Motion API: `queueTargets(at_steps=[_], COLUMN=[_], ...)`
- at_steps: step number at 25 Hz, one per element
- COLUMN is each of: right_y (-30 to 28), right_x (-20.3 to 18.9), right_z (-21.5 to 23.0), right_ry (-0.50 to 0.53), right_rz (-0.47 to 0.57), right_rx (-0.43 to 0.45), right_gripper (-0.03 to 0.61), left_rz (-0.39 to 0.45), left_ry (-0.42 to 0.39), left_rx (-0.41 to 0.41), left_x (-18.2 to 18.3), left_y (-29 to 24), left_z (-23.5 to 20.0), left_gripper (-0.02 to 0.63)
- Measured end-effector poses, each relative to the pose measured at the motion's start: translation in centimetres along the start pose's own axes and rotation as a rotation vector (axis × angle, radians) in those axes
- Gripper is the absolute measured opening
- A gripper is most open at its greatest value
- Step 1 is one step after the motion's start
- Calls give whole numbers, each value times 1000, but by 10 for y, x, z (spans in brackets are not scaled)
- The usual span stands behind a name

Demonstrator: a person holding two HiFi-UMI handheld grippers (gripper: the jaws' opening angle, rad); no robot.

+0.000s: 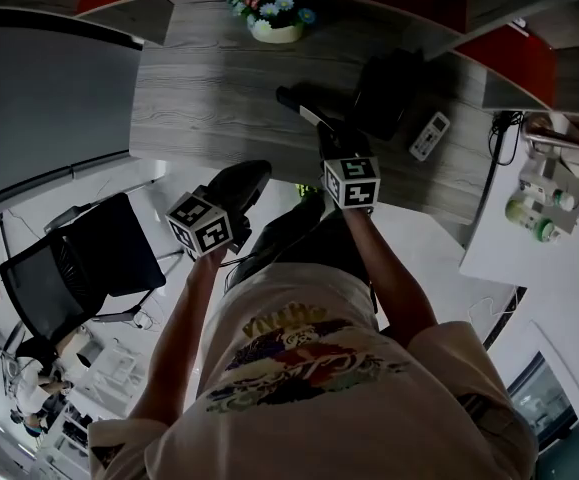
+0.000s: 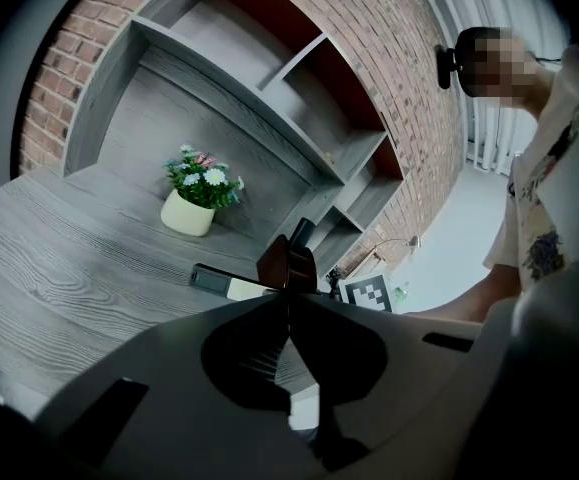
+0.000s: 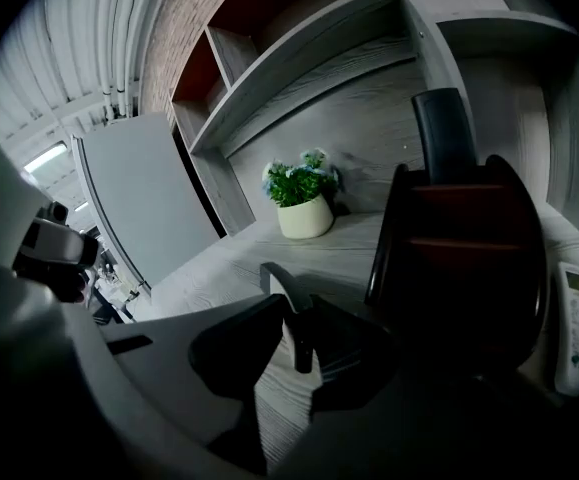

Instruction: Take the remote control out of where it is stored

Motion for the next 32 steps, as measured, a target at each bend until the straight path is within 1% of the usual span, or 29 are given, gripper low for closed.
queueTargets(at_steps=[5, 9, 13, 16, 23, 30, 32], right_y=[-10, -16, -17, -17, -5, 22, 31], right_x=[-7, -18, -25, -28, -22, -9, -4], right_z=[-1, 3, 9, 11, 8, -2, -8], right_ry=[4, 38, 15, 16, 26, 105, 125], right_rz=[-43, -99, -147, -169, -150, -119, -115], right_rx=[-18, -30, -55, -62, -51, -57, -39], right_gripper=[69, 69, 69, 69, 72, 71, 71], left_rz=[-1, 1, 9, 15, 34, 72, 85], left_ry=[12, 3, 2, 0, -7, -26, -31], left_rx=[5, 7, 4, 7, -13, -59, -75], left_x=[-8, -4, -3, 0, 4, 15, 21], left_y=[7, 8, 10, 11, 8, -5, -8], left_z=[-9, -9, -10, -11, -11, -6, -2], left_gripper=[6, 5, 5, 5, 5, 6, 5])
Point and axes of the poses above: the fingertips, and each gripper's own axes: y backward along the fingers, z to its right, x out of its top, the point moved 4 cm from there along y, backward along the fingers, and after that the axes turned 12 degrees about -y, right-handed, at the moved point
